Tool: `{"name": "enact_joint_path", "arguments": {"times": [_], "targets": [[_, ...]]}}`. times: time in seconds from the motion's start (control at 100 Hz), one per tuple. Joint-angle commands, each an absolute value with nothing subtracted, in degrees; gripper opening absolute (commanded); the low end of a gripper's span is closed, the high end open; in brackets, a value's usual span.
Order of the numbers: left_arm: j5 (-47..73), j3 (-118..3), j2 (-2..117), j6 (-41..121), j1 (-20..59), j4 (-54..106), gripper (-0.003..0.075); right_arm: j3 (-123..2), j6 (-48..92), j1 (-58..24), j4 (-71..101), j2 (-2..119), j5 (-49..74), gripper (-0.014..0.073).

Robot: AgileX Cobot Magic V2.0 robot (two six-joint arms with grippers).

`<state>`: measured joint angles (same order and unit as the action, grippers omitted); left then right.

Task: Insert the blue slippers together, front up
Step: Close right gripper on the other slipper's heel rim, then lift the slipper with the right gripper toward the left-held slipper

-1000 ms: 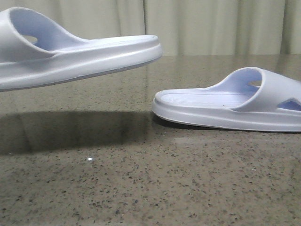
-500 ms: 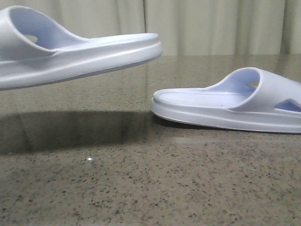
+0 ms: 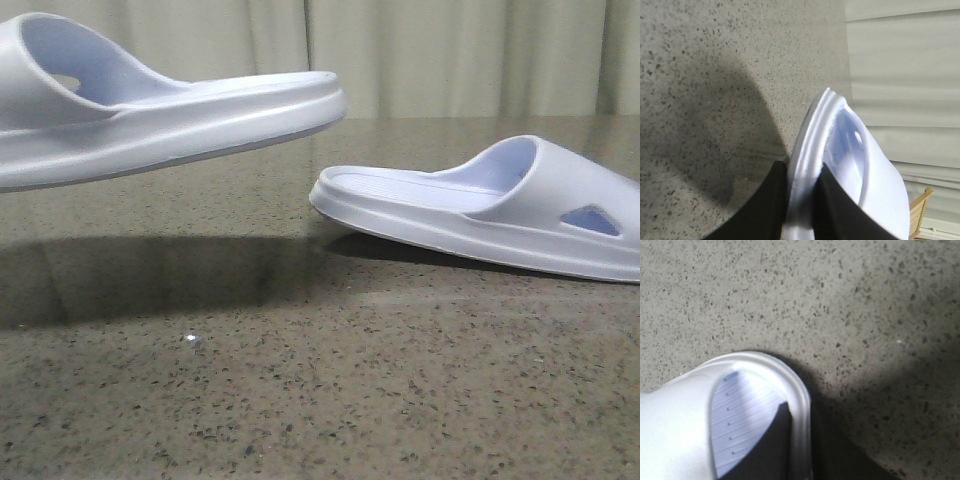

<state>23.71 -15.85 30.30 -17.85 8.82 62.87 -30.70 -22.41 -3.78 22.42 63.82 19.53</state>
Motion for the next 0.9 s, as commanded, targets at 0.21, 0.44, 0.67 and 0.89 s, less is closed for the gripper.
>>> {"name": "enact_joint_path", "arguments": {"times": [0.21, 0.44, 0.67, 0.89], "targets": [[22.46, -17.38, 30.36, -17.86, 9.02, 65.12, 0.0016, -32.46, -21.54, -3.87, 22.25, 62.58, 14.42, -0.0107], [22.46, -17.38, 30.36, -17.86, 9.02, 65.12, 0.0016, -37.09, -21.54, -3.87, 22.25, 58.57, 10.81, -0.0107], [22.46, -17.38, 30.36, -17.73, 9.02, 65.12, 0.0016, -43.59, -19.92, -3.87, 22.25, 55.24, 11.70, -0.0107], [22.46, -17.38, 30.36, -17.73, 9.02, 65.12, 0.0016, -48.41, -18.42, -3.87, 22.25, 51.45, 15.15, -0.0107]]}}
